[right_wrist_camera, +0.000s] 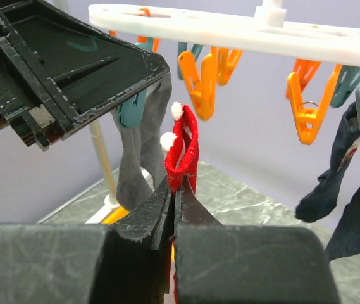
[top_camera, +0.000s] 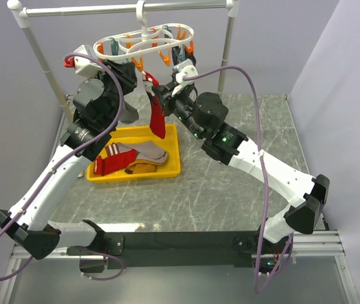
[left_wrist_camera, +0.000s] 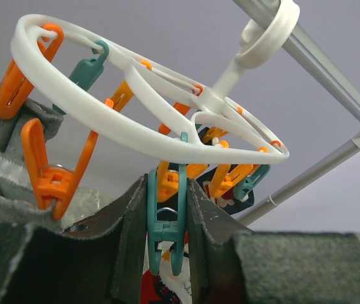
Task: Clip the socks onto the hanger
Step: Clamp the sock onto the hanger.
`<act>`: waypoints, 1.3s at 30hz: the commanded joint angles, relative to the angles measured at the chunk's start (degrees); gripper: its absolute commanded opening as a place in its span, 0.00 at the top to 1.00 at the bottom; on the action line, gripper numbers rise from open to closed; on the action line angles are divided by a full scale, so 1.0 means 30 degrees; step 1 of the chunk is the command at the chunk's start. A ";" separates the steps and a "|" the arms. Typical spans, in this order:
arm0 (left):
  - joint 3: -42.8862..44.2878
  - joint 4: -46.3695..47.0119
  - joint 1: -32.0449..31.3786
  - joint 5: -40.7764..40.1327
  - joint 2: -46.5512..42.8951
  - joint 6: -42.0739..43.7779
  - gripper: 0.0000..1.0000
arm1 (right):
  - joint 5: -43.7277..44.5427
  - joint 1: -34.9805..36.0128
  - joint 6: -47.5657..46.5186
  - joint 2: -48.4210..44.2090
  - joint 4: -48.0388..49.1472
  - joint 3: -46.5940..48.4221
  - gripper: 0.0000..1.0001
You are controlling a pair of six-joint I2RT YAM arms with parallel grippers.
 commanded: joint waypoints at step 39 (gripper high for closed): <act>0.1586 0.1463 -0.2258 -0.4765 0.1200 -0.1125 0.75 | 0.4328 0.2272 -0.4586 0.1021 0.4458 -0.0847 1.00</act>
